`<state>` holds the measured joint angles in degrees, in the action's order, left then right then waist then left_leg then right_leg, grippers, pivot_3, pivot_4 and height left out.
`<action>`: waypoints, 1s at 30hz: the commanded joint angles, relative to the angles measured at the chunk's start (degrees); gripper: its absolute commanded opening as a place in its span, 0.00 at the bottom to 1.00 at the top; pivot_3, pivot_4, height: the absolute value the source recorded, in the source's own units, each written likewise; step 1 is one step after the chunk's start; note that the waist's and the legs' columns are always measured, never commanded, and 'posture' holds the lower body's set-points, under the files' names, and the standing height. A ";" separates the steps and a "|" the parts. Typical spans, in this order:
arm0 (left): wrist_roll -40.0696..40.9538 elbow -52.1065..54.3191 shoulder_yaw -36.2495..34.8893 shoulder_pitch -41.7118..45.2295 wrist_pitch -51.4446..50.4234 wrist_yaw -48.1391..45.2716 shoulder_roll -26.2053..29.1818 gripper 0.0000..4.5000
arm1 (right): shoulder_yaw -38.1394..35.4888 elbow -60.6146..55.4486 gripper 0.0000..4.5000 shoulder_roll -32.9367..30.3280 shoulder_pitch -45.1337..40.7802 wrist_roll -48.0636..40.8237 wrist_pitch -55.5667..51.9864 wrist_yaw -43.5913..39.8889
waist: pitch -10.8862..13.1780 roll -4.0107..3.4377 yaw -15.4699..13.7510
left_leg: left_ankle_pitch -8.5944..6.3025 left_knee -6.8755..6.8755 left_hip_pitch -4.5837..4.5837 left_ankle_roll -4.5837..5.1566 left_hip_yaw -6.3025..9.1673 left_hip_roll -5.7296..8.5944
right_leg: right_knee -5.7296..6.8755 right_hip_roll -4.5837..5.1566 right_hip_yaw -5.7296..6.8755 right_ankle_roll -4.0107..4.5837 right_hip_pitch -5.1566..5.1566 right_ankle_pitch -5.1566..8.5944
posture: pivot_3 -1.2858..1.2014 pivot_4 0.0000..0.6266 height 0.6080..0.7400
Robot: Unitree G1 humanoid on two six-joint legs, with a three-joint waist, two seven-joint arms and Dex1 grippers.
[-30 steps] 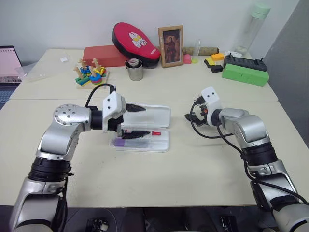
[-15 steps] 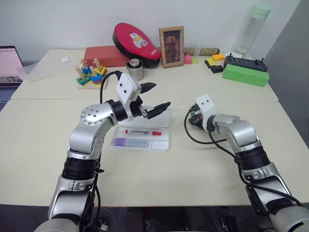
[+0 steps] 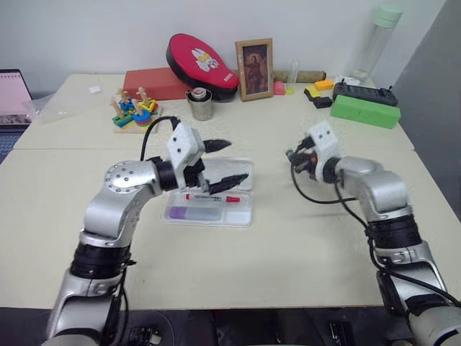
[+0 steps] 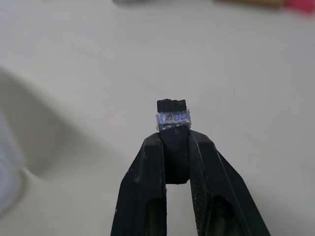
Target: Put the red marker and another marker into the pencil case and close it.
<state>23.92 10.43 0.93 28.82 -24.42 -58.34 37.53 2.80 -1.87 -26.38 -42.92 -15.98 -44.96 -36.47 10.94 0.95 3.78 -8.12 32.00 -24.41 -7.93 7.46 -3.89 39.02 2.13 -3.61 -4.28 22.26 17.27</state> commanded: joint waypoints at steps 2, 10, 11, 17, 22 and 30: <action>-0.05 -0.19 -3.43 -4.54 1.82 -7.99 9.87 1.00 | 5.82 -12.36 0.06 -3.18 2.48 -6.92 4.19 -15.67 | 0.00 0.01 0.49 | 0.00 -0.02 0.03 0.00 0.00 -0.01 | 0.00 -0.01 -0.01 0.00 -0.02 0.01 | 0.52 0.24 1.00; -0.49 -4.00 -7.14 -8.13 5.70 -13.08 18.24 1.00 | 22.40 -4.39 0.06 -0.69 1.43 4.37 8.97 -16.13 | -0.01 0.02 0.73 | 0.00 0.05 0.03 0.00 -0.01 -0.01 | 0.02 0.00 -0.02 -0.24 0.00 0.13 | 0.52 0.24 1.00; 0.04 -3.46 -7.47 -8.30 5.13 -13.31 18.51 1.00 | 23.55 -2.92 0.06 0.17 1.25 5.68 9.61 -15.72 | -0.01 0.02 0.66 | 0.00 0.05 0.03 0.00 -0.01 -0.01 | 0.02 0.00 -0.02 -0.26 -0.01 0.13 | 0.52 0.24 1.00; 1.80 0.29 -8.25 -9.92 1.95 -13.36 19.05 1.00 | 26.50 -0.19 0.06 2.22 1.78 9.16 10.96 -16.82 | -0.01 0.02 0.70 | 0.00 0.02 -0.01 0.00 0.00 -0.01 | 0.01 0.00 -0.01 -0.18 0.01 0.10 | 0.52 0.24 1.00; 1.62 1.90 -8.22 -10.60 1.17 -12.12 18.70 1.00 | 27.73 -1.40 0.06 2.02 2.77 10.17 11.53 -18.61 | -0.01 0.02 0.78 | 0.00 0.03 0.00 0.00 0.00 -0.02 | 0.03 -0.01 -0.01 -0.21 0.01 0.12 | 0.52 0.24 1.00; 1.52 2.62 -7.52 -10.04 0.72 -10.94 18.01 1.00 | 27.85 -1.53 0.24 3.47 2.48 11.39 11.43 -18.41 | -0.01 0.02 0.81 | 0.00 0.04 0.00 0.00 0.00 -0.02 | 0.03 -0.01 -0.01 -0.23 0.01 0.13 | 0.52 0.24 1.00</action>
<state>24.77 11.38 -5.46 18.11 -23.61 -69.68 55.35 30.66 -1.79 -23.29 -39.63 -5.29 -34.16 -54.93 10.93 0.97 4.60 -8.12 32.04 -24.41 -7.93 7.45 -3.91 39.05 2.12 -3.62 -4.51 22.27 17.41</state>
